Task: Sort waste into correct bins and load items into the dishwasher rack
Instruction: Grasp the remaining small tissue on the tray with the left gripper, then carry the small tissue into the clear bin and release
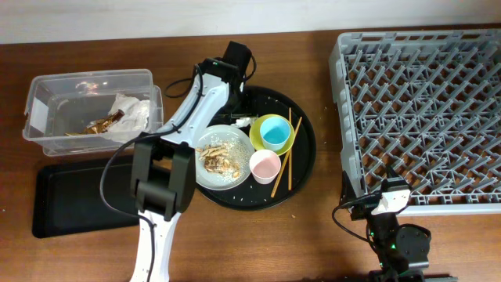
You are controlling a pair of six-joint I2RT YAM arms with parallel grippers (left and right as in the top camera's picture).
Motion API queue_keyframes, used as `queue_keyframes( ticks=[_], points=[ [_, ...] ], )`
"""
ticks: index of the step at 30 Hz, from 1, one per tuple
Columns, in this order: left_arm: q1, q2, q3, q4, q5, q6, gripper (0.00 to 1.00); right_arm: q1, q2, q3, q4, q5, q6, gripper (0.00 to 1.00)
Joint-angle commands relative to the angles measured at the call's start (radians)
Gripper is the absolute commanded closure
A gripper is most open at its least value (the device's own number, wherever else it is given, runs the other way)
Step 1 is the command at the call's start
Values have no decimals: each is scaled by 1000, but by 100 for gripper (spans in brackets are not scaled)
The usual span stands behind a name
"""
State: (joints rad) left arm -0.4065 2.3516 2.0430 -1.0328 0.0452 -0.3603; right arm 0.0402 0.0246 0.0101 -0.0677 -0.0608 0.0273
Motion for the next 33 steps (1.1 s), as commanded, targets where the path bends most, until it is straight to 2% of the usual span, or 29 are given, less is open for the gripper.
queue_keyframes(
  ticks=[1, 10, 13, 14, 16, 18, 22, 24, 25, 26, 27, 28, 30, 33],
  points=[
    [-5, 12, 0, -26, 22, -72, 21, 5, -4, -5, -5, -10, 11, 2],
    [-51, 12, -2, -3, 14, -145, 27, 5, -4, -5, -5, -10, 11, 2],
    [-51, 13, -2, -3, 18, -166, 33, 5, -4, -5, -5, -10, 11, 2],
    [-54, 22, -2, 0, 18, -166, 39, 5, -4, -5, -5, -10, 11, 2],
    [-55, 51, -2, -1, 18, -166, 41, 5, -4, -5, -5, -10, 11, 2],
    [-55, 64, -2, 2, 17, -166, 47, 5, -4, -5, -5, -10, 11, 2],
    [-28, 63, 7, -5, 10, -166, 70, 5, -4, -5, -5, -10, 11, 2],
    [-16, 62, 27, -24, 10, -162, 89, 5, -4, -5, -5, -10, 11, 2],
    [-14, 62, 44, -31, 6, -162, 89, 5, -4, -5, -5, -10, 11, 2],
    [-9, 62, 68, -46, -2, -163, 92, 5, -4, -5, -5, -10, 11, 2],
    [-3, 62, 104, -79, -19, -162, 99, 5, -4, -5, -5, -10, 11, 1],
    [1, 62, 137, -110, -28, -162, 99, 5, -4, -5, -5, -10, 11, 2],
    [40, 62, 315, -286, -126, -162, 99, 5, -4, -5, -5, -10, 11, 1],
    [139, 62, 533, -457, -152, -162, 99, 5, -4, -5, -5, -10, 11, 2]
  ],
)
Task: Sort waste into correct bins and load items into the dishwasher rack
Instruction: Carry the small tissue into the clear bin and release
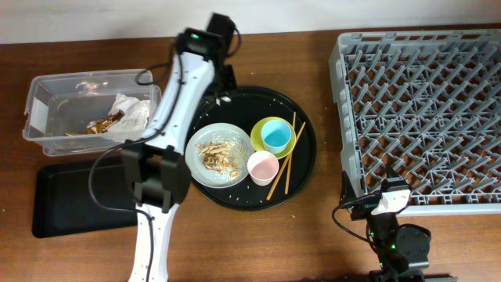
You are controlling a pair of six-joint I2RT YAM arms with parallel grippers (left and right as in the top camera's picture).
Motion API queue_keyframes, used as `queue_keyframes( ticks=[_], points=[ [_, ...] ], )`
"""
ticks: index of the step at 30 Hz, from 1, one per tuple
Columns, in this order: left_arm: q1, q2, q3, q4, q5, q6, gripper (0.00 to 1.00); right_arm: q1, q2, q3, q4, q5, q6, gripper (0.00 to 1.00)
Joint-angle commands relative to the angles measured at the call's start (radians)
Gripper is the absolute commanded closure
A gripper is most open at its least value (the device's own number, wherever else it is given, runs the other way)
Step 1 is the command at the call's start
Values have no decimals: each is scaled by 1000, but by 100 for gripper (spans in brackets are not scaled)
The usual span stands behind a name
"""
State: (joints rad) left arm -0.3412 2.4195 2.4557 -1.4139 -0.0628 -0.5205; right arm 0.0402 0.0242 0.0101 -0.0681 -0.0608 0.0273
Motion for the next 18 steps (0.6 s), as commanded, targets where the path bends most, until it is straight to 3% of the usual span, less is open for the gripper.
queue_keyframes(
  ticks=[1, 7, 9, 10, 11, 13, 14, 15, 16, 18],
  points=[
    [117, -6, 165, -98, -51, -2, 99, 5, -4, -5, -5, -10, 11, 2],
    [448, -7, 214, -181, -16, -12, 99, 5, -4, -5, -5, -10, 11, 2],
    [515, -7, 214, -225, -5, -29, 92, 5, -4, -5, -5, -10, 11, 2],
    [547, -7, 214, -242, -5, -29, 70, 5, -4, -5, -5, -10, 11, 2],
    [565, -6, 213, -249, -5, -29, 1, 5, -4, -5, -5, -10, 11, 2],
    [591, -6, 213, -274, -5, -28, 0, 5, -4, -5, -5, -10, 11, 2],
    [595, -6, 213, -274, 16, 35, 1, 5, -4, -5, -5, -10, 11, 2],
    [592, -6, 213, -274, 113, 152, 1, 5, -4, -5, -5, -10, 11, 1],
    [592, -17, 213, -274, 212, 174, 1, 5, -4, -5, -5, -10, 11, 2],
    [592, -77, 213, -274, 261, 175, 0, 5, -4, -5, -5, -10, 11, 2]
  ],
)
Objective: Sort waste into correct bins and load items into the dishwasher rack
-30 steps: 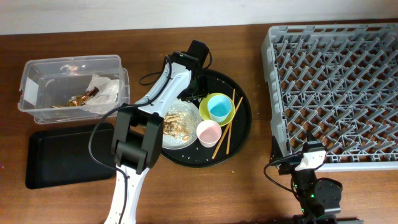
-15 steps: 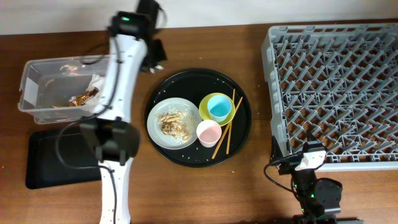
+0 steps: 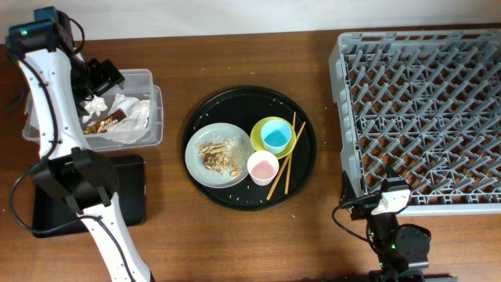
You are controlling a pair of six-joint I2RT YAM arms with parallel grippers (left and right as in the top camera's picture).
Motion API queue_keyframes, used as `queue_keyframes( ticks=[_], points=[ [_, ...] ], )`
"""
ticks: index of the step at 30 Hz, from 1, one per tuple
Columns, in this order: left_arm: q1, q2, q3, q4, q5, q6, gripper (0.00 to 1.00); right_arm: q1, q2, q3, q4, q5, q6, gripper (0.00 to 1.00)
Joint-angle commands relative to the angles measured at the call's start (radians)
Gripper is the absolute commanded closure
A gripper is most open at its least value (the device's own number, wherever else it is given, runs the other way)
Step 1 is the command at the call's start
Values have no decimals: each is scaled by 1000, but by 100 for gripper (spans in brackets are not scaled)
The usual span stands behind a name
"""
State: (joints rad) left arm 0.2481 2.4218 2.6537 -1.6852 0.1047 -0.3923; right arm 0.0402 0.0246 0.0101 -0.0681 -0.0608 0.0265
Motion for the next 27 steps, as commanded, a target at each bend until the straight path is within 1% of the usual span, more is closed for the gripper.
queue_keyframes(
  ticks=[1, 3, 5, 7, 8, 10, 11, 13, 14, 15, 16, 17, 18, 19, 20, 22, 24, 27],
  points=[
    [2, -127, 15, -3, 91, 53, 1, 5, -4, -5, -5, -10, 12, 2],
    [-17, -233, 6, -3, 90, 89, 1, 5, -4, -5, -5, -10, 12, 2],
    [-40, -326, -69, -3, 71, 100, 1, 5, -4, -5, -5, -10, 12, 2],
    [-58, -434, -257, -3, 53, 99, 0, 5, -4, -5, -5, -10, 12, 2],
    [-58, -505, -414, -3, 46, 99, 0, 5, -4, -5, -5, -10, 12, 2],
    [-58, -606, -623, 25, 22, 98, 0, 5, -4, -5, -5, -10, 12, 2],
    [-59, -674, -750, 79, 28, 93, 0, 5, -4, -5, -5, -10, 12, 2],
    [-67, -781, -925, 166, 41, 94, 1, 5, -4, -5, -5, -10, 12, 2],
    [-94, -857, -1046, 223, 46, 95, 1, 5, -4, -5, -5, -10, 12, 2],
    [-122, -905, -1127, 266, 65, 95, 1, 5, -4, -5, -5, -10, 12, 2],
    [-174, -970, -1248, 340, 95, 94, 1, 5, -4, -5, -5, -10, 12, 2],
    [-234, -1006, -1352, 414, 102, 69, 1, 5, -4, -5, -5, -10, 12, 2],
    [-283, -1011, -1431, 460, 102, 6, 1, 5, -4, -5, -5, -10, 12, 2],
    [-314, -1009, -1479, 492, 102, -43, 1, 5, -4, -5, -5, -10, 12, 2],
    [-340, -1009, -1515, 510, 102, -67, 1, 5, -4, -5, -5, -10, 12, 2],
    [-388, -1008, -1537, 522, 102, -67, 1, 5, -4, -5, -5, -10, 12, 2],
    [-410, -1009, -1537, 518, 102, -67, 1, 5, -4, -5, -5, -10, 12, 2],
    [-414, -1009, -1537, 512, 102, -67, 1, 5, -4, -5, -5, -10, 12, 1]
  ],
)
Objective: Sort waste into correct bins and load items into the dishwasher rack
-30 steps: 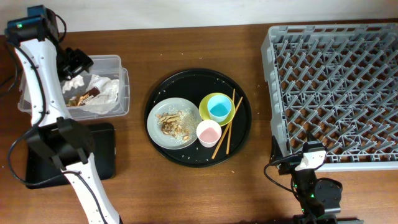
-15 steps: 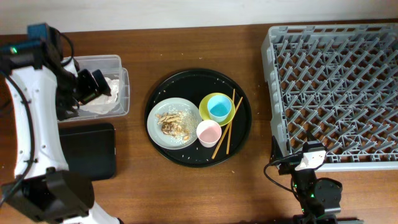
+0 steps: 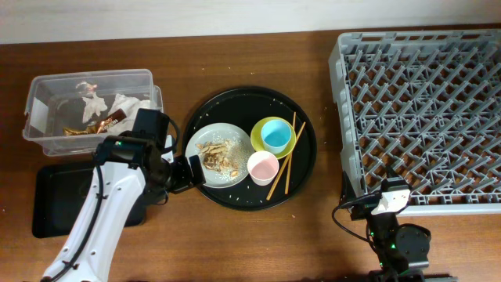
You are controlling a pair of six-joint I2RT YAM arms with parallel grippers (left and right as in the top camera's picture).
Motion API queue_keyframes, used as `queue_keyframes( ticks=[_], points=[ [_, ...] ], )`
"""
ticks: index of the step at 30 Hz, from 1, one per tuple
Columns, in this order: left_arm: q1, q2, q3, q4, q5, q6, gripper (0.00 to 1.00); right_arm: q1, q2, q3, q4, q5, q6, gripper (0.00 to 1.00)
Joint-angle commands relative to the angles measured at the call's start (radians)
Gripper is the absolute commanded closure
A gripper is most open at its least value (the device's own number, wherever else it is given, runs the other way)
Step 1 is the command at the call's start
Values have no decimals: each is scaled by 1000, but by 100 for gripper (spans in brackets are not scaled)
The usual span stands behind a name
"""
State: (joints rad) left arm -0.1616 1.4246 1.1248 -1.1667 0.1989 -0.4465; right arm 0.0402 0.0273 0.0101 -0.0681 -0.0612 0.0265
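Note:
A round black tray [image 3: 235, 106] holds a white plate [image 3: 205, 139] with food scraps, a green bowl [image 3: 259, 125] with a blue cup [image 3: 275, 136] inside it, a pink cup [image 3: 264, 166] and chopsticks [image 3: 286, 160]. My left gripper [image 3: 188, 170] sits low at the plate's left rim, its fingers apart with nothing between them. A crumpled white tissue [image 3: 93, 99] lies in the clear bin [image 3: 35, 106] among wrappers. The grey dishwasher rack [image 3: 423, 110] stands at the right. My right gripper [image 3: 389, 197] is folded by the rack's front edge; its fingers are too small to read.
A flat black tray [image 3: 51, 200] lies in front of the clear bin, partly under my left arm. The rack fills the right side of the wooden table [image 3: 313, 243].
My left gripper was over the clear bin with the white tissue in it. The tissue now lies in the bin, and the gripper is down at the plate's left rim. The right arm is unchanged.
My left gripper was at a white tissue on the round tray behind the plate. Then it held the tissue above the tray's back edge, then over the clear bin. Now the tissue is in the bin and the gripper is beside the plate.

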Motion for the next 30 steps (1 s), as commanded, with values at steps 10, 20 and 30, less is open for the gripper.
queue_keyframes(
  ticks=[10, 20, 30],
  points=[
    [-4, -11, -8, -34, 7, -13, 1, 5, -7, -5, -5, -9, 12, 2],
    [-4, -11, -8, -32, 4, -13, 1, 5, -7, -5, 0, -44, 17, 2],
    [-2, -11, 5, 123, -23, -11, 1, 5, -6, 75, 208, -758, 819, 2]
  ],
)
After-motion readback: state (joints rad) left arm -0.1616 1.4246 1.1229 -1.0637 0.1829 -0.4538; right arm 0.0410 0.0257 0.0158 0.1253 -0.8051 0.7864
